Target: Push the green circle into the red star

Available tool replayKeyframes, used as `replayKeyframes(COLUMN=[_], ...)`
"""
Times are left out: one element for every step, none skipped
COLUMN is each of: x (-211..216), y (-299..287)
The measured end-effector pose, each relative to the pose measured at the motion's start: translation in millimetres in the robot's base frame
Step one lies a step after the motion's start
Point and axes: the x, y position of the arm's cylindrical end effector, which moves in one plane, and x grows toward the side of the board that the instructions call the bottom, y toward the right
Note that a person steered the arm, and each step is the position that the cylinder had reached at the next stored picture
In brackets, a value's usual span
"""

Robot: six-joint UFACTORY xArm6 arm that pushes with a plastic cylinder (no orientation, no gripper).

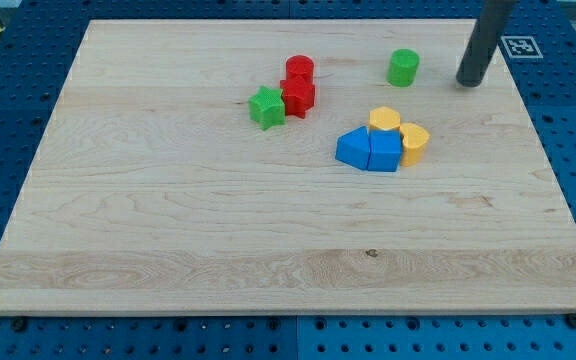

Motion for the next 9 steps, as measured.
replayKeyframes(x=[-11,-12,-24,-32,-52,-54,-54,-54,-37], y=[-1,-36,-73,-101,-113,-126,-122,-74,-25])
